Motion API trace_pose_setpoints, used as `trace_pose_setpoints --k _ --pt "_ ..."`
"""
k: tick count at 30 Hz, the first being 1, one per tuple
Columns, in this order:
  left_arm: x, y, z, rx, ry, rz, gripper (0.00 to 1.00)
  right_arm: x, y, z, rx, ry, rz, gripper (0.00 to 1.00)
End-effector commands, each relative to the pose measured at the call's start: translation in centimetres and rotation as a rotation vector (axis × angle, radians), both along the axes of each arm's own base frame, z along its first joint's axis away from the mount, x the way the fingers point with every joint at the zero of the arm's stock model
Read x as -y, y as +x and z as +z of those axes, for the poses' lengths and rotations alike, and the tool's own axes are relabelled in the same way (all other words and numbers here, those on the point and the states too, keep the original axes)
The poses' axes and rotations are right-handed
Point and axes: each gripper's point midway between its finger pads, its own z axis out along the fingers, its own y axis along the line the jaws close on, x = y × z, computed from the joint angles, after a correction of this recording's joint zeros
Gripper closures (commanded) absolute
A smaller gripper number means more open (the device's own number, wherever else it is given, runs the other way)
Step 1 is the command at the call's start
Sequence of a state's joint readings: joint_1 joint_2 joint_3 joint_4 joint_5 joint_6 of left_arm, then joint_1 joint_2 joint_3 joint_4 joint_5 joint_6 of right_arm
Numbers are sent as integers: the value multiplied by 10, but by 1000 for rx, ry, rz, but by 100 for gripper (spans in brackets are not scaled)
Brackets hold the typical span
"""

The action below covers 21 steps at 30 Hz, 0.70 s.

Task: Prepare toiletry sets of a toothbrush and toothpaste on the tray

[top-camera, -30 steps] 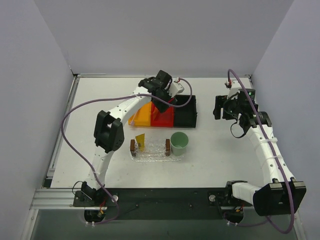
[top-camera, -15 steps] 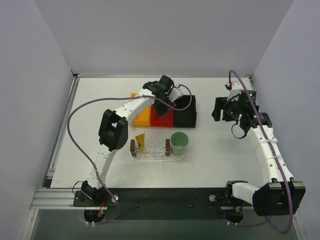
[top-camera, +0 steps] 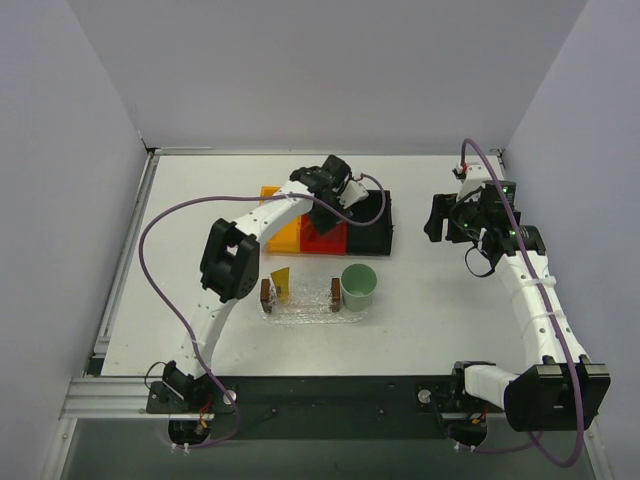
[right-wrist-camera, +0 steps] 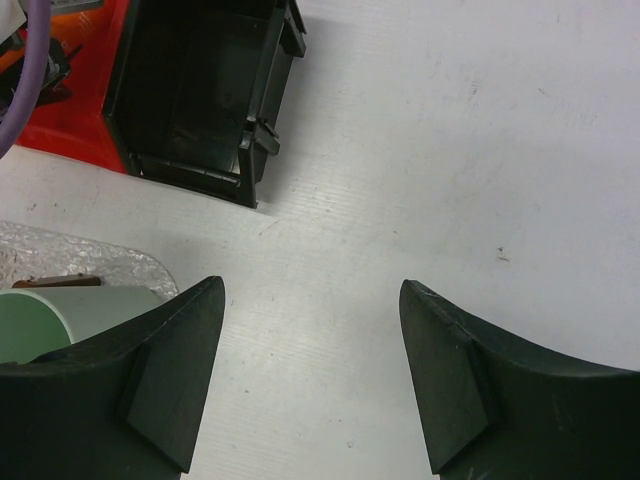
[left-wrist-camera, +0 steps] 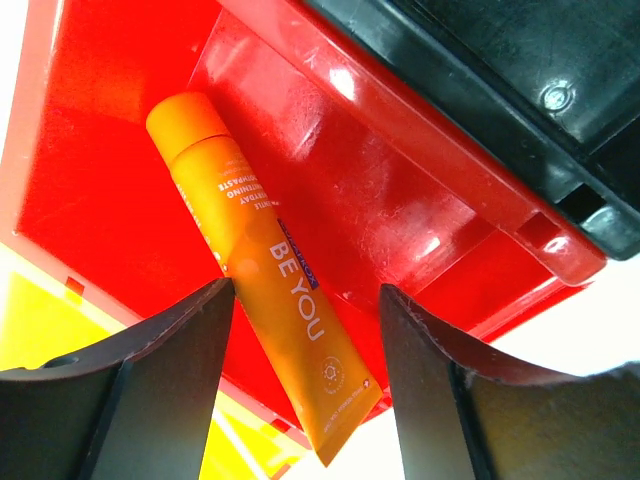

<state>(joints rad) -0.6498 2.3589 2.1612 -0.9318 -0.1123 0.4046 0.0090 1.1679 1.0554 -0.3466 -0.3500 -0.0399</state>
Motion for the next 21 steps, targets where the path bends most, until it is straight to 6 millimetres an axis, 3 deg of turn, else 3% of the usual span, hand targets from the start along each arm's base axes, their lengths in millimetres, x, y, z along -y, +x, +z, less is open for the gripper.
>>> trace_pose_setpoints --k 1,12,21 --pt "0 -1 -16 -9 36 -3 31 -4 1 3 19 36 9 34" --pt "-1 -1 -29 1 89 2 36 -9 -1 3 16 51 27 34" --pt "-2 7 -12 50 95 22 58 -4 -1 1 6 65 15 34"
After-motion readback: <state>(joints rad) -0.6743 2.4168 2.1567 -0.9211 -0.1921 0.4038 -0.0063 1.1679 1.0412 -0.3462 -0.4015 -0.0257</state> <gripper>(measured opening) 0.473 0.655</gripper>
